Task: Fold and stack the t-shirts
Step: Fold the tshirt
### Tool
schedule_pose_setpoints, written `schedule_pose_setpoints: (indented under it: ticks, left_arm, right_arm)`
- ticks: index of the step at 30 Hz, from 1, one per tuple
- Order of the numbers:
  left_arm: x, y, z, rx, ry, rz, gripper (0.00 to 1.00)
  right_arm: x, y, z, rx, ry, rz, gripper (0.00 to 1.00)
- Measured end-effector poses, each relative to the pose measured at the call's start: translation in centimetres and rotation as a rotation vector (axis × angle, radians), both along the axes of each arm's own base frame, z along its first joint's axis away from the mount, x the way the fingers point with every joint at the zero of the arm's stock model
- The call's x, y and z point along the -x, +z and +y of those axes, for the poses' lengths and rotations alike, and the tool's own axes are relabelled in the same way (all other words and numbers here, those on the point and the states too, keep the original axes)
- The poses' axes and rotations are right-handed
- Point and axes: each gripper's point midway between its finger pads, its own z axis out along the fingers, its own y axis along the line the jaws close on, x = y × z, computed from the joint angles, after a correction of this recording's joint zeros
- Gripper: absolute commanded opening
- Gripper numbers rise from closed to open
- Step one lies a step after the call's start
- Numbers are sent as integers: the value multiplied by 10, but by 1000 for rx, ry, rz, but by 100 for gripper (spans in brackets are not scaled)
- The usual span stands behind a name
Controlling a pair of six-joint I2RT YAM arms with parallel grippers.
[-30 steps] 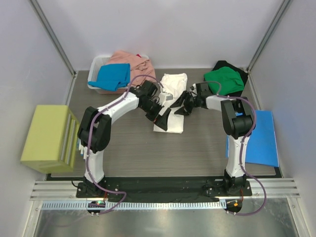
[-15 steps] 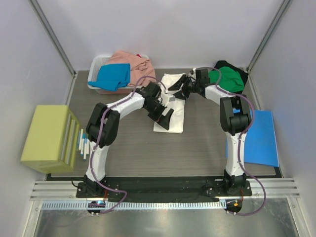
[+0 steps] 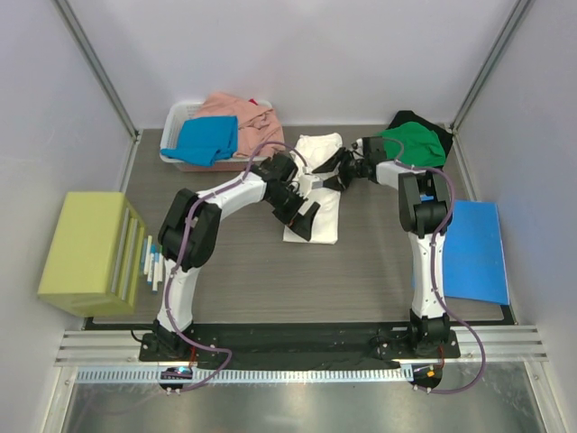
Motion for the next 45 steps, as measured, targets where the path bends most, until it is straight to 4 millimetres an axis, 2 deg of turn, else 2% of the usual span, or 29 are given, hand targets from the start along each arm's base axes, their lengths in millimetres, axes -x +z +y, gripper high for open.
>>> schedule_pose_setpoints:
  ticks: [5,9,13,17,19,20,21,23,27,30,33,37,41,45]
  left_arm:
    - [2,0,2,1,-18,-15,100]
    - [8,1,9,-17,-29,-20,100]
    - [15,14,27,-25,-4,-20,100]
    - [3,47,47,9,53,-75,100]
    - [1,60,56,27,79,-105,100]
    - [4,65,61,33,90,-111,100]
    - [9,68,65,35,95,-110,100]
    - [19,66,66,34,94,-89,100]
    - [36,40,67,-2,102,5,100]
    - [44,19,69,-37,125,81,100]
    - [47,8,71,-63,149,122,100]
    - [45,7,71,-68,168,125,100]
    - [41,5,72,-81,181,114,92]
    - [32,-1,72,-98,226,100,92]
  right_arm:
    - [-1,2,-2,1,13,2,61]
    - [4,15,-13,118,-3,-46,61]
    - [23,64,-34,253,-36,-150,64]
    - [59,125,-53,376,-85,-298,63]
    - [80,140,-52,407,-84,-342,62]
    - [91,140,-49,417,-73,-344,62]
    - [103,135,-45,429,-56,-341,61]
    - [130,109,-38,458,-8,-291,59]
    - [186,30,-36,519,97,-83,54]
    - [214,-7,-44,555,130,40,55]
    - [219,-15,-47,565,135,67,54]
    - [215,-13,-45,560,131,46,52]
    - [213,-13,-44,557,129,37,49]
    - [212,-18,-42,549,136,44,48]
